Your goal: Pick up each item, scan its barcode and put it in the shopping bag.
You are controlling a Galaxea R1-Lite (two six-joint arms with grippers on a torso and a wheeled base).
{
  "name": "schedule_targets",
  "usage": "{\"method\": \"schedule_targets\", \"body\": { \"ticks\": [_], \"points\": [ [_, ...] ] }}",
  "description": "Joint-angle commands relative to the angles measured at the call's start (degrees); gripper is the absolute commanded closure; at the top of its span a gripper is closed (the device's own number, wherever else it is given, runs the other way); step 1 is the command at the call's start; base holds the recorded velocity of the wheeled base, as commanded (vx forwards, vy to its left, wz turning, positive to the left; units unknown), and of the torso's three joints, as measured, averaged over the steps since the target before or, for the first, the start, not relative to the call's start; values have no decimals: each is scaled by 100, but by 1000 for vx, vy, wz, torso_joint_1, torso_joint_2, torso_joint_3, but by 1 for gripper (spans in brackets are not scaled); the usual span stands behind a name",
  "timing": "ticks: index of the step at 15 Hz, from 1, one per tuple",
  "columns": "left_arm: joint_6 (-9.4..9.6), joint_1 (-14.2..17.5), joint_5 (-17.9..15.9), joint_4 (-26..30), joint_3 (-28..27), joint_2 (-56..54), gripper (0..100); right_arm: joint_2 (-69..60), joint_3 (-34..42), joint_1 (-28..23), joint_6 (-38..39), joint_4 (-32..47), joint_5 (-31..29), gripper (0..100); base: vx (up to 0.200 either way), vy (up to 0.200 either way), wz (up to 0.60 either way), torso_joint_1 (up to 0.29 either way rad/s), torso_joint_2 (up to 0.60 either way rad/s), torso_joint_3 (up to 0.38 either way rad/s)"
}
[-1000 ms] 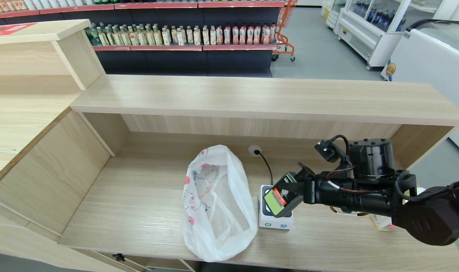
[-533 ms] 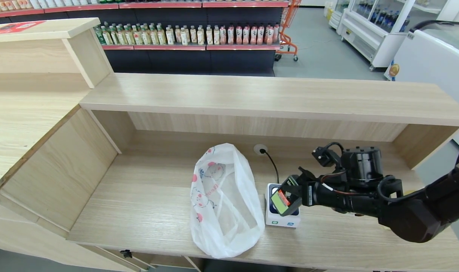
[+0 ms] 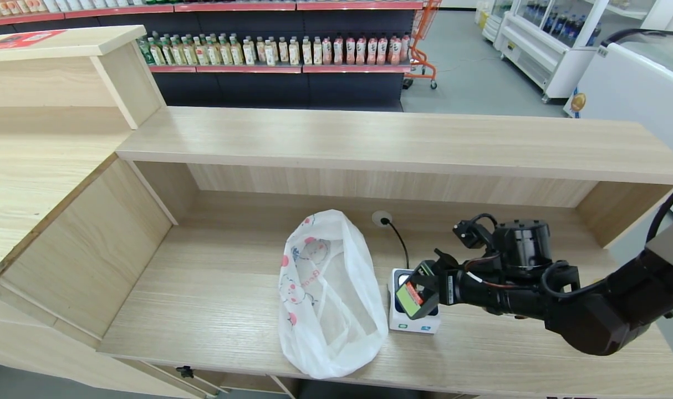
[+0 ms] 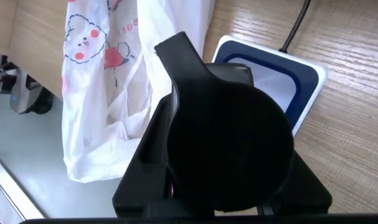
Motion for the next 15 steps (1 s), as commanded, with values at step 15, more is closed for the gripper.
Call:
{"method": "schedule_targets", "body": {
  "ticks": [15],
  "points": [
    [-1,1,-2,-2,0,9,0,209,-95,-70,8,-187,10,100,0,0,0,0,0,0]
  ]
}}
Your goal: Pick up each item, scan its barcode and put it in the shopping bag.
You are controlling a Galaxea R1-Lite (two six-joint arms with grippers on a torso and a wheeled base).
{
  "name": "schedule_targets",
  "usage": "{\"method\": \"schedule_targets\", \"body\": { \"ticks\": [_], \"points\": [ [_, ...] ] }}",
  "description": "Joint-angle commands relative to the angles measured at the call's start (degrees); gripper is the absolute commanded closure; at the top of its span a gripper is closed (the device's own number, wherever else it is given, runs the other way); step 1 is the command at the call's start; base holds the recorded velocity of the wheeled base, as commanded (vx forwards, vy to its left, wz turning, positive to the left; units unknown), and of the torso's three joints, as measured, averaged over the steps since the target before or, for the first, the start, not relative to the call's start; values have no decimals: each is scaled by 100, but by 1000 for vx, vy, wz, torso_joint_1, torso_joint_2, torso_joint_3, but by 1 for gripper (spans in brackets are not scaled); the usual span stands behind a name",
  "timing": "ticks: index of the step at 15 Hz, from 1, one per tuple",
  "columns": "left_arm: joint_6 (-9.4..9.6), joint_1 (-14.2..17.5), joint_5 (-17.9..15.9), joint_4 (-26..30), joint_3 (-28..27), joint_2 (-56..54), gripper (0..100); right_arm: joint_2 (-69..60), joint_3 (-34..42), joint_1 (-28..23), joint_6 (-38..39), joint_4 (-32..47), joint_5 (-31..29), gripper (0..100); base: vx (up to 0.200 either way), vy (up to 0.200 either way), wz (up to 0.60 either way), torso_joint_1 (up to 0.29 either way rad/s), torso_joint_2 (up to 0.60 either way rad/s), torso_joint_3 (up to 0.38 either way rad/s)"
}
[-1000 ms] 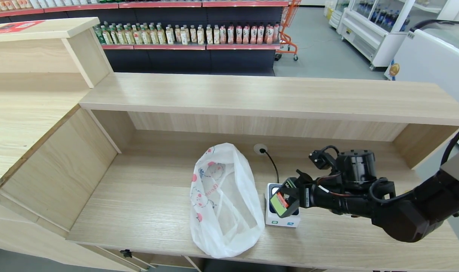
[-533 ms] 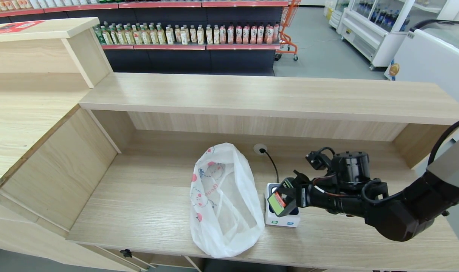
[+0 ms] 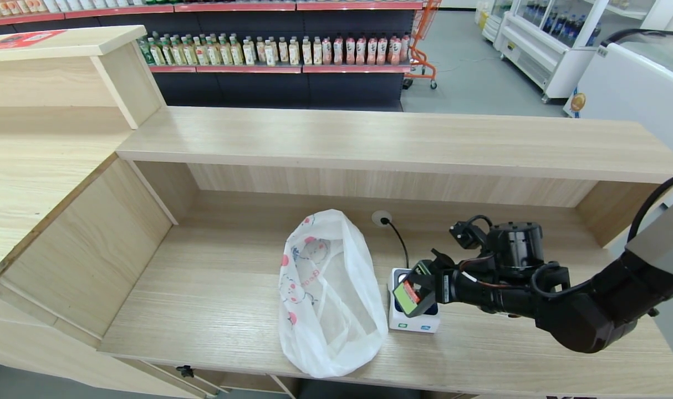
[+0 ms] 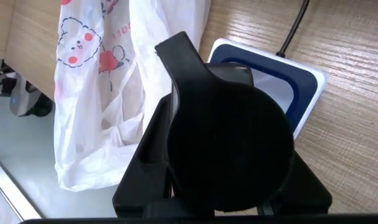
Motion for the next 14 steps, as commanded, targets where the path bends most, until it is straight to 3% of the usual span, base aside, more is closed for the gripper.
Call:
{"method": "schedule_targets", "body": {
  "ticks": [1,4,7,10,14],
  "points": [
    [-1,1,1,-2,0,0,0,-192,10,-7,25,-77,6,100,0,0,0,0,0,0],
    [-1,1,1,-2,0,9,0,-1054,300,-16,-27,-516,-452,100,0,0,0,0,0,0],
    [-1,1,1,-2,0,9,0,-2117,625,28,-880,-446,-504,100,0,0,0,0,0,0],
    [8,1,1,-2,0,0,0,-2636,695,617,-1513,-419,-495,100,0,0,0,0,0,0],
    [34,1,1,-2,0,0,0,-2653,915,1382,-2040,-296,-531,100,0,200,0,0,-1,4]
  ]
}}
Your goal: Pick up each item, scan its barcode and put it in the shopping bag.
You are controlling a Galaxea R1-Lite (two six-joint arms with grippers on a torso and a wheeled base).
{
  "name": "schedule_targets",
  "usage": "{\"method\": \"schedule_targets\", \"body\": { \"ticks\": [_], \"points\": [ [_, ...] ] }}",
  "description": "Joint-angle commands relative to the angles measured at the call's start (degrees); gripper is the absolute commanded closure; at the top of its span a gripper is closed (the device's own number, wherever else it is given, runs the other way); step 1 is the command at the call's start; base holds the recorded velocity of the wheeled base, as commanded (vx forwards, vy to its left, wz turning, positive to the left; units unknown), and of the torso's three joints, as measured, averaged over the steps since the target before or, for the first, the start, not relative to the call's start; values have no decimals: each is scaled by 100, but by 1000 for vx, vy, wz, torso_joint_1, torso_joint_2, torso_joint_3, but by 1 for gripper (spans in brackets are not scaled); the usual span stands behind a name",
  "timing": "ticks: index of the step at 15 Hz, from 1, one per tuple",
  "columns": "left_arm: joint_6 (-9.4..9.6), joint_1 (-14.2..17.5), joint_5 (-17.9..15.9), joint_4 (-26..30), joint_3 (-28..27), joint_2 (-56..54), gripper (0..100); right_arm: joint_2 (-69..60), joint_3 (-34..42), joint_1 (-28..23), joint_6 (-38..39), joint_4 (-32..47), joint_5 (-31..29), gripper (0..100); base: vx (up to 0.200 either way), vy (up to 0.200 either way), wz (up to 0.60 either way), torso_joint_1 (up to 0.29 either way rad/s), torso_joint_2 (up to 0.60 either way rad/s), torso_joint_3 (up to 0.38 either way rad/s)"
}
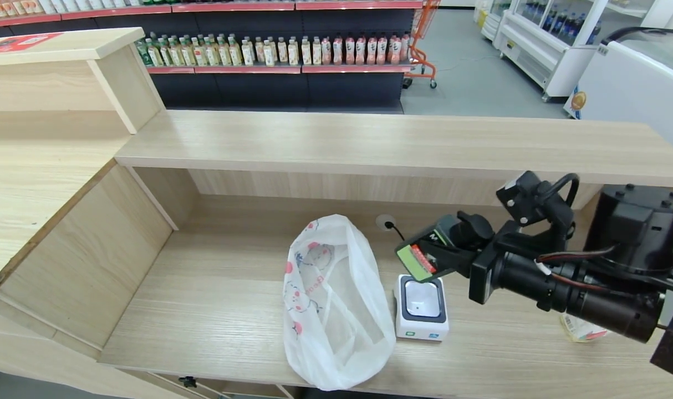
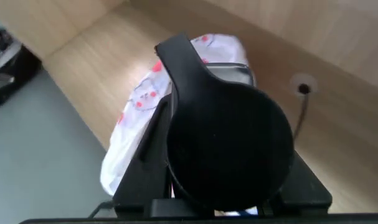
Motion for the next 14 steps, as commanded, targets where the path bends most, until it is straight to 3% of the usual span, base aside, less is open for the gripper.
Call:
{"method": "schedule_targets", "body": {
  "ticks": [1,3,6,9,14],
  "points": [
    [-4,-2,1,-2,2,0,0,-58,182,340,-129,-5,-73,100,0,200,0,32,17,-2],
    [5,-2,1,-2,2,0,0,-6,454,498,-137,-49,-399,100,0,100,0,1,4,1],
    [-21,-2,1,-2,2,9,0,21,973,516,-146,-181,-434,100,0,0,0,0,0,0],
    [-21,-2,1,-2,2,9,0,311,1834,551,-401,-1112,-636,100,0,0,0,0,0,0],
    [-21,-2,1,-2,2,9,0,1541,1781,516,-375,-2633,-891,100,0,0,0,0,0,0]
  ]
}}
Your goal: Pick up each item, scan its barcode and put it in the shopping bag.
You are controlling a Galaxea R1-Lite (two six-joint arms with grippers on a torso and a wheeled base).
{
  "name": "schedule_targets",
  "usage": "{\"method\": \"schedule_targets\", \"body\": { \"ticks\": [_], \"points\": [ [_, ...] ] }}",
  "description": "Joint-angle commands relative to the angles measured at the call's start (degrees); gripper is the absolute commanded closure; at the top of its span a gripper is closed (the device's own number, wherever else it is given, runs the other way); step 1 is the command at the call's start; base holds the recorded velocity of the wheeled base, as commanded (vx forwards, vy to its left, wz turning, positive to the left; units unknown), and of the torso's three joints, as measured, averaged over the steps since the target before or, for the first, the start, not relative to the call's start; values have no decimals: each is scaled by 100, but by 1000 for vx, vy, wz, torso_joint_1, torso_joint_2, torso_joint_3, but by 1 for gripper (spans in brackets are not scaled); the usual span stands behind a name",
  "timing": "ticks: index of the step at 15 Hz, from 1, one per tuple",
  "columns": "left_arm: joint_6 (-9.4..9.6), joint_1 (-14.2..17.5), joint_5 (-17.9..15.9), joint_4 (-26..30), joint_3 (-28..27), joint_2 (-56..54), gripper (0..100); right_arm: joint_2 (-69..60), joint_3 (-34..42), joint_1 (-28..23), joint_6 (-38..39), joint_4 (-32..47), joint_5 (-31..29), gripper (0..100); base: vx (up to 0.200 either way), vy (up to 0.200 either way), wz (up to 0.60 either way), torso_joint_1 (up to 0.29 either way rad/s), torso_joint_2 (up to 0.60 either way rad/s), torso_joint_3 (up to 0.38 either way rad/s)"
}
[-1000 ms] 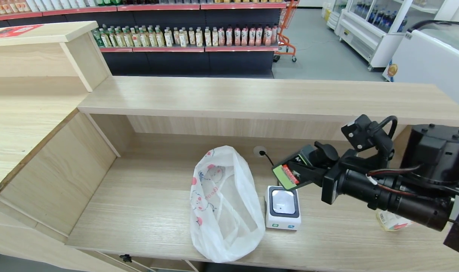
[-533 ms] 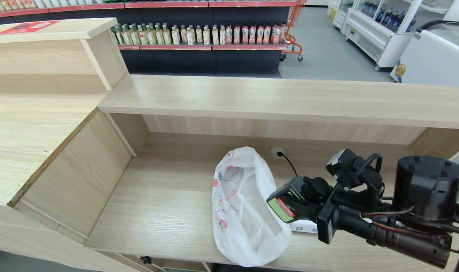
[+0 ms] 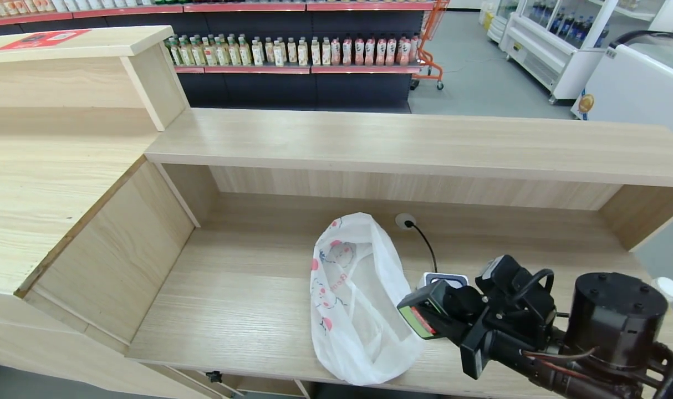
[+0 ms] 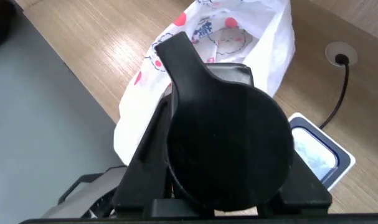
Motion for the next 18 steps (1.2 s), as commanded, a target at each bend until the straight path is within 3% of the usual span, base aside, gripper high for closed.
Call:
{"method": "schedule_targets", "body": {
  "ticks": [1,5,8,15,18],
  "points": [
    [-4,1,1,-2,0,9,0,869,-70,-2,3,-613,-7,100,0,0,0,0,0,0],
    [-4,1,1,-2,0,9,0,1809,0,-213,-32,-1535,11,100,0,0,0,0,0,0],
    [-4,1,1,-2,0,9,0,2249,-123,-494,152,-1544,37,100,0,0,0,0,0,0],
    [-4,1,1,-2,0,0,0,2961,-1072,-450,566,-1544,143,100,0,0,0,0,0,0],
    [-4,1,1,-2,0,9,0,2987,-1090,-468,671,-1544,389,100,0,0,0,0,0,0]
  ]
}}
